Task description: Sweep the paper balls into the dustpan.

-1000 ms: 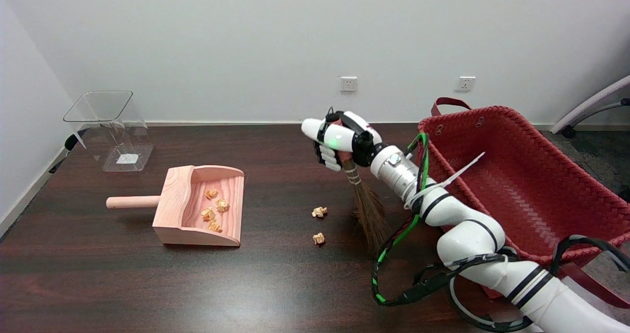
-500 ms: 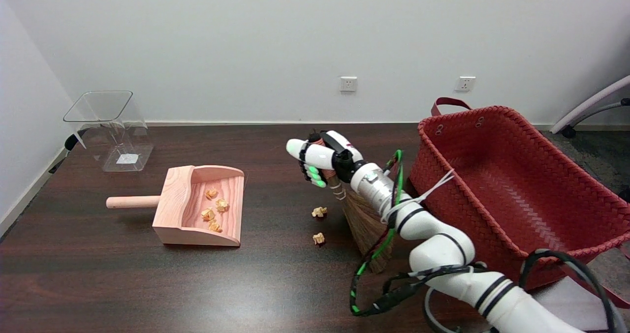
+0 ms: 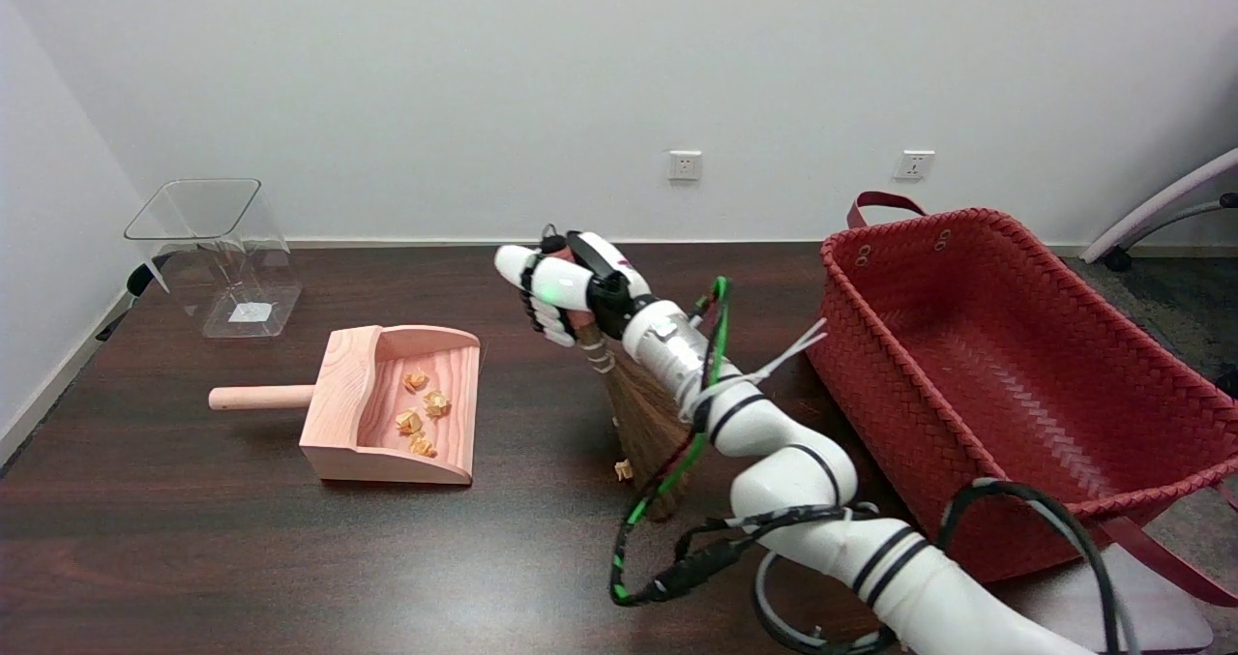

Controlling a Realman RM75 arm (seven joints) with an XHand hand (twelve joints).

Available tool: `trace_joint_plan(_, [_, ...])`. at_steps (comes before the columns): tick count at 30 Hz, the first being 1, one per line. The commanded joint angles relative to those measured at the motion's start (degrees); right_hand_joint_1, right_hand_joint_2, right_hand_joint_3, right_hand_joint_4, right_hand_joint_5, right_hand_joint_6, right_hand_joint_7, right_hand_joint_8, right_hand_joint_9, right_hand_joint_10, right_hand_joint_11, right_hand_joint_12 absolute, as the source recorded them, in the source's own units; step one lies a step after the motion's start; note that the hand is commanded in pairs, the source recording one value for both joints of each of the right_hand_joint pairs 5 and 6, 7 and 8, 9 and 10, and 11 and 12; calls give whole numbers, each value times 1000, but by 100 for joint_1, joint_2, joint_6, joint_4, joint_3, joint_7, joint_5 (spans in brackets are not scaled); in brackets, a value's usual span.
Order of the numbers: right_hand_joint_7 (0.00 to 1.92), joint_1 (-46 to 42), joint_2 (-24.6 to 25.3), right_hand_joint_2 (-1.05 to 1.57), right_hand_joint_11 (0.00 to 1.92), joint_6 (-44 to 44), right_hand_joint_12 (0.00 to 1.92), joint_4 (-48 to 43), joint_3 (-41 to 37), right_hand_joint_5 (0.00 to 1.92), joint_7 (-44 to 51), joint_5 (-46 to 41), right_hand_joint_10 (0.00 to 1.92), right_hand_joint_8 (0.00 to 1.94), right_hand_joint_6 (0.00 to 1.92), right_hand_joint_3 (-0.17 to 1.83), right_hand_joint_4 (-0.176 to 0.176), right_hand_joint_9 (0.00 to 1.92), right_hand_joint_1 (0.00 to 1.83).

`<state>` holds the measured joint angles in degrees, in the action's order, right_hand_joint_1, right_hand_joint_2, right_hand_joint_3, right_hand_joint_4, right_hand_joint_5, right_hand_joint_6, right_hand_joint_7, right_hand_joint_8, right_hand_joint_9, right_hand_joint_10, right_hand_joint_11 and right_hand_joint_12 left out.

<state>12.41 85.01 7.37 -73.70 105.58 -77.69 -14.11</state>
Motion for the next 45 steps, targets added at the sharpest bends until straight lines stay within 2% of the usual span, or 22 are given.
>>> trace_joint_plan(1, [1920, 864, 959, 1571, 1920, 103, 1920, 756, 238, 1920, -31, 115, 1920, 1920, 1920, 660, 0, 1920, 748])
trace_joint_plan(18, [1920, 1912, 1985, 1571, 1920, 847, 1920, 2775, 631, 1920, 66, 256, 1920, 1920, 1920, 610, 0, 1920, 734])
trace_joint_plan(25, [1920, 2568, 2582, 1571, 1920, 1821, 1920, 4379, 545, 1920, 984, 231, 1920, 1920, 1920, 632, 0, 1920, 720])
trace_joint_plan(30, [1920, 2955, 2873, 1571, 1920, 2302, 1920, 5221, 529, 1920, 1301, -88, 1920, 1920, 1920, 637, 0, 1920, 711])
trace_joint_plan(36, [1920, 3024, 2949, 1571, 1920, 2968, 1920, 5267, 484, 1920, 1908, -552, 1920, 1920, 1920, 645, 0, 1920, 695])
trace_joint_plan(45, [1920, 2937, 2891, 1571, 1920, 3375, 1920, 4667, 521, 1920, 1914, -613, 1920, 1920, 1920, 622, 0, 1920, 695])
